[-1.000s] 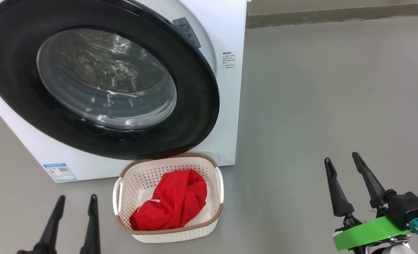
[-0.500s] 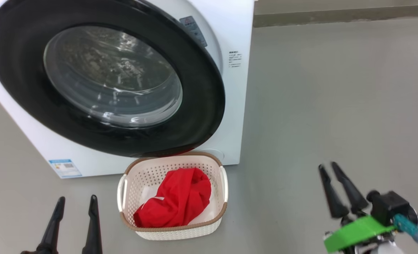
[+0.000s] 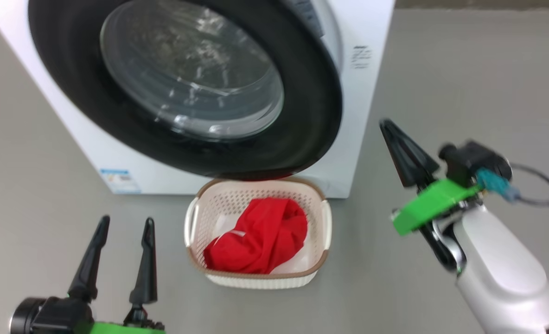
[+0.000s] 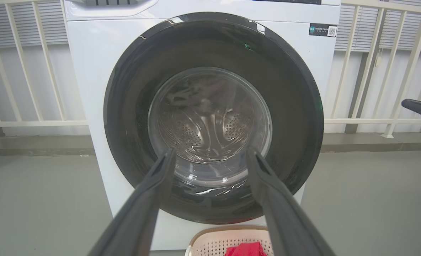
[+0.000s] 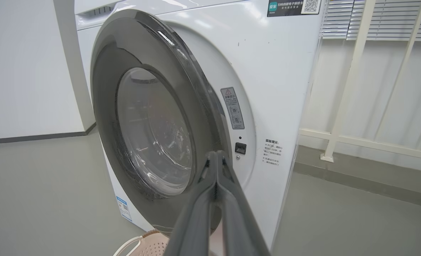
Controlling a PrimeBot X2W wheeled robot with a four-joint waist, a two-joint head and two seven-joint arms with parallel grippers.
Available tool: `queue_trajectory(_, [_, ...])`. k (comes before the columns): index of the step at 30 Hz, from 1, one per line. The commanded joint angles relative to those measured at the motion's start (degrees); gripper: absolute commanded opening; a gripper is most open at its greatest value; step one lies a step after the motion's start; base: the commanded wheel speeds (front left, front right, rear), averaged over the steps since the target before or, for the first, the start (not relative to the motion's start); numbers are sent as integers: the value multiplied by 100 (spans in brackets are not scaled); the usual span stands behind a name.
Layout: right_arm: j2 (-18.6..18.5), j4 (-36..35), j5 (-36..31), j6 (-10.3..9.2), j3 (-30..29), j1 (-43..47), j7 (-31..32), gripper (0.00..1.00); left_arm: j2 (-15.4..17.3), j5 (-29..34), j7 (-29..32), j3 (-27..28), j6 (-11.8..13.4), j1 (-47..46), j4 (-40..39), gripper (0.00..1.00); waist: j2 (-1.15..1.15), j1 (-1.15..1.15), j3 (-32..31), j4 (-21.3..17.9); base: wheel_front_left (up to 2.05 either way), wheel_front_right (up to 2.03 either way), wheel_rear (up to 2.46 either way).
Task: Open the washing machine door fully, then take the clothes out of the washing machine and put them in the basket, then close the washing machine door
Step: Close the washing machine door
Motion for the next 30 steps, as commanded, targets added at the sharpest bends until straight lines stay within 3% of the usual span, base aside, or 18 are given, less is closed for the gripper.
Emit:
queue_trajectory(1, [-63,37,139,28,345,-444,7,0,35,111,-51,142,-12,-301,-234,100,0,0,346,360,0,0,0])
queue_trajectory(5, [-215,489,361,28,1043,-1252,-13,0,3,51,-51,2,-47,-454,-362,100,0,0,674,683,0,0,0])
queue_trajectory(12, [-417,1098,554,28,1419,-2039,-35,0,-35,-34,-51,-127,-55,-619,-431,100,0,0,1075,1074,0,0,0])
queue_trajectory(20, [-700,1484,602,28,1364,-2774,-42,0,-64,-161,-51,-280,-47,-835,-413,100,0,0,1546,1446,0,0,0])
queue_trajectory(30, [-861,1768,670,28,1175,-3475,-43,0,-73,-353,-51,-473,3,-1098,-375,100,0,0,1939,1555,0,0,0])
